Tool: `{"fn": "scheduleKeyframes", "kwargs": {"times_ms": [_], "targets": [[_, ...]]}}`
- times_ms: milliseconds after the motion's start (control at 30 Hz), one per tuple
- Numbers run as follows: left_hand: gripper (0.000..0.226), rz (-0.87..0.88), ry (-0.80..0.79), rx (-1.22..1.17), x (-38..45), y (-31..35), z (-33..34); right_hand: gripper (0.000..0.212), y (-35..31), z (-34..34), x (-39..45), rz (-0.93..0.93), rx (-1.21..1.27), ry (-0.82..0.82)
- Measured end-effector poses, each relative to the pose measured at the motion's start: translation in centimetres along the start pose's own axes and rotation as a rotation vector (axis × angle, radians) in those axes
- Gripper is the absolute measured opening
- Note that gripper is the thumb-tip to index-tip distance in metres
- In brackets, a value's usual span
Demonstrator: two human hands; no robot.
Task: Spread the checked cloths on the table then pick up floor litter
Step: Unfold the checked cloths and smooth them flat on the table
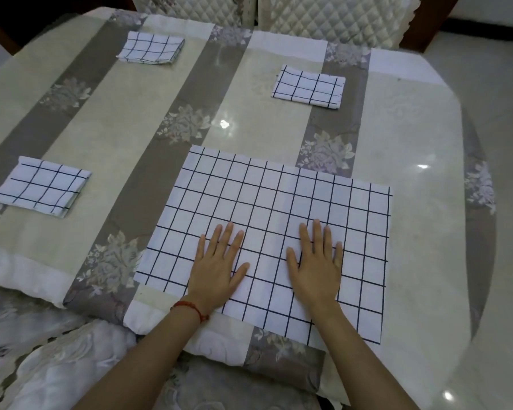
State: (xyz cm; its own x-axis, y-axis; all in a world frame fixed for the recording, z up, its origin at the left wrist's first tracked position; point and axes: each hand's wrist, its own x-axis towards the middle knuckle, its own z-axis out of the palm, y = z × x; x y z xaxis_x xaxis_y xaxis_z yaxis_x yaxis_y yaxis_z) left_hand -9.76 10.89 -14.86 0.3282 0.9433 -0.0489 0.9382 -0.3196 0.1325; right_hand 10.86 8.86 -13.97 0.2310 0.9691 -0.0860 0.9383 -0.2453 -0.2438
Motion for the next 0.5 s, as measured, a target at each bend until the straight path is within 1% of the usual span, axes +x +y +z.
{"fn": "scheduleKeyframes", "kwargs": {"times_ms": [67,133,167,200,233,300,333,367,400,433,500], "targets": [[0.070,-0.039,0.004,-0.029,0.0,0.1,0.0,0.060,0.1,-0.1,0.1,0.010,-0.013,0.026],[0.077,-0.127,0.041,-0.078,0.3,0.9,-0.2,0.060,-0.3,0.0,0.1,0.004,-0.034,0.039],[0.075,-0.128,0.059,-0.090,0.7,1.7,-0.4,0.060,-0.4,0.1,0.1,0.004,-0.038,0.038],[0.071,-0.084,0.063,-0.093,1.3,2.7,-0.6,0.060,-0.3,0.1,0.0,0.003,-0.046,0.036],[0.065,-0.001,0.050,-0.084,2.0,3.9,-0.8,0.060,-0.2,0.2,0.1,0.002,-0.061,0.038],[0.056,0.204,0.001,-0.055,3.8,5.8,-1.0,0.060,0.0,0.2,0.2,0.009,-0.086,0.043],[0.056,0.287,-0.036,-0.045,4.9,5.9,-1.0,0.060,0.0,0.1,0.2,0.012,-0.085,0.042],[0.058,0.329,-0.075,-0.033,6.0,5.2,-1.1,0.059,-0.1,0.1,0.1,0.010,-0.078,0.037],[0.063,0.321,-0.098,-0.028,7.2,3.9,-1.1,0.059,-0.1,0.1,0.1,0.008,-0.069,0.038],[0.068,0.262,-0.095,-0.039,8.3,2.2,-1.3,0.059,-0.1,0.1,0.1,0.005,-0.062,0.050],[0.069,0.035,-0.064,-0.054,9.9,-1.8,-1.6,0.059,-0.1,0.2,0.2,0.009,-0.046,0.053]]}}
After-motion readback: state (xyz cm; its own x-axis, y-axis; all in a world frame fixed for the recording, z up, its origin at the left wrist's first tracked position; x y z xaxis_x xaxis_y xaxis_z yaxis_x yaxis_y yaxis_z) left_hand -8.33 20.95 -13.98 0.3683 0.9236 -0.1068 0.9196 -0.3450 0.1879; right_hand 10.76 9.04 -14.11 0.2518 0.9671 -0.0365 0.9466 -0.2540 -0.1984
